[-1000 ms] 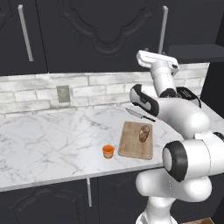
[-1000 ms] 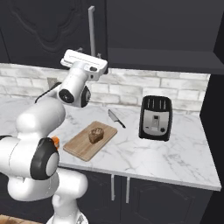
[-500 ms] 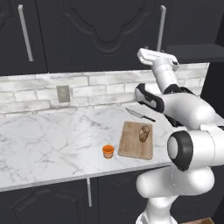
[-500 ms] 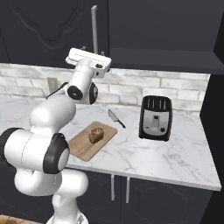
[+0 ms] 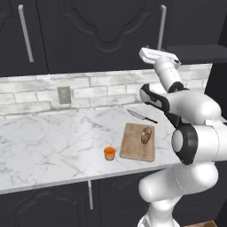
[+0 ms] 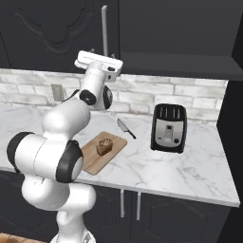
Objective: Pick the bread, place it on the cutting board, pick the jam, place it on the counter, and close the cabinet.
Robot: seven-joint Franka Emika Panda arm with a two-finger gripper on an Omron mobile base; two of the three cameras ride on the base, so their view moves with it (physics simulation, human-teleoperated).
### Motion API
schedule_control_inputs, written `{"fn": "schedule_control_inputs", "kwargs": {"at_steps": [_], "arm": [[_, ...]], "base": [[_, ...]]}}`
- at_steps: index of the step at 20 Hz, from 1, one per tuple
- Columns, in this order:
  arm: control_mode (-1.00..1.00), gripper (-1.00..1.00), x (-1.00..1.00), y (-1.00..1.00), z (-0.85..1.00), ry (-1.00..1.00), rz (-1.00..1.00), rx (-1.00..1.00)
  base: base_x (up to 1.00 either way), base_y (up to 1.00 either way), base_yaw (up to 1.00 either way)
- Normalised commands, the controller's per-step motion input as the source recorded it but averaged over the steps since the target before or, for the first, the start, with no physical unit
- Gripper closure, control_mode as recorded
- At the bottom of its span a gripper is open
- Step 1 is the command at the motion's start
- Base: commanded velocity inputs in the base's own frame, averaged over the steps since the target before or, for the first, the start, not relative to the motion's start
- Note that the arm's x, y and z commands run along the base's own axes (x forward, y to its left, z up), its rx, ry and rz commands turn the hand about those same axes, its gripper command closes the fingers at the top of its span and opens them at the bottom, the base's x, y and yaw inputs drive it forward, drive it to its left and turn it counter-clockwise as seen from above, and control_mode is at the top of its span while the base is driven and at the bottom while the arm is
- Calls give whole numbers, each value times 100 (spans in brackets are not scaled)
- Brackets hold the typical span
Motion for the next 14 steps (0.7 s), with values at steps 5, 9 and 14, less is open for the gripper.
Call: {"fn": "schedule_control_inputs", "kwargs": {"at_steps": [5,9,14], "arm": [[-100,-100,20,0,0,0,5,0],[-100,-100,23,0,0,0,4,0],[-100,-100,22,0,0,0,4,0]], "base": [[0,0,0],[0,0,0],[0,0,0]]}}
